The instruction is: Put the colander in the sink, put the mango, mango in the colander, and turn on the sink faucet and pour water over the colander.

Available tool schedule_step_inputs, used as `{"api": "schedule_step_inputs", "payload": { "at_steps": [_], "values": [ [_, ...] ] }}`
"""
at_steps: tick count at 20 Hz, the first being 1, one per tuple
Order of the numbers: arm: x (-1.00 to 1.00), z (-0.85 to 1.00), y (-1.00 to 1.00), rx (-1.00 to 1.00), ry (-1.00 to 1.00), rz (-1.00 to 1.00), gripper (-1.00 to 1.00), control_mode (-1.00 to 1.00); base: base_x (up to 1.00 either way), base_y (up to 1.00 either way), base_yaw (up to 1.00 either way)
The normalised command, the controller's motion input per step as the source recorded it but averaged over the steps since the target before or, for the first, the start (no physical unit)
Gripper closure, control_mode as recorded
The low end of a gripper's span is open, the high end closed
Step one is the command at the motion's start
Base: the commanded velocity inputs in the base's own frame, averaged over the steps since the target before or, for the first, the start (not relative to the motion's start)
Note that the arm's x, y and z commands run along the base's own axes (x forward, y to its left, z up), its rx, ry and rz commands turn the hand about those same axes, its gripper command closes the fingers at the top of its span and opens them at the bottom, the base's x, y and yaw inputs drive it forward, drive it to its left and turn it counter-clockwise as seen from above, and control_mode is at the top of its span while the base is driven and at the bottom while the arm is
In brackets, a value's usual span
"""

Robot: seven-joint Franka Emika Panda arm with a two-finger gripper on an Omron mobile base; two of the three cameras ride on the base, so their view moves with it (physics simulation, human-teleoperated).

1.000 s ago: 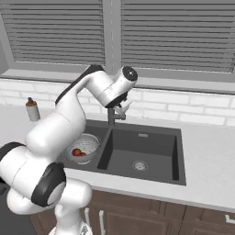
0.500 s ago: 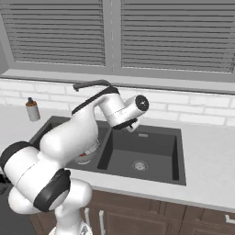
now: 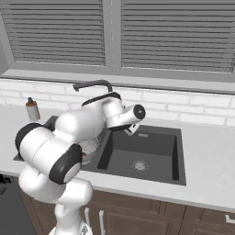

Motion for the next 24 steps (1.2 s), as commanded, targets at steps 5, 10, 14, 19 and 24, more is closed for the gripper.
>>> {"api": "schedule_step_inputs", "payload": {
  "at_steps": [5,10,14,19,24],
  "values": [
    [0.67,-0.25,0.00,0.01,0.00,0.01,-1.00,-1.00,0.00,0.00,0.00],
    [0.65,-0.17,0.00,0.04,0.00,0.00,-1.00,-1.00,0.00,0.00,0.00],
    [0.50,-0.14,0.00,0.06,0.00,0.00,-1.00,-1.00,0.00,0.00,0.00],
    [0.46,-0.20,0.00,0.06,0.00,0.00,-1.00,-1.00,0.00,0.00,0.00],
    [0.46,-0.20,0.00,0.03,0.00,0.00,-1.00,-1.00,0.00,0.00,0.00]
  ]
}}
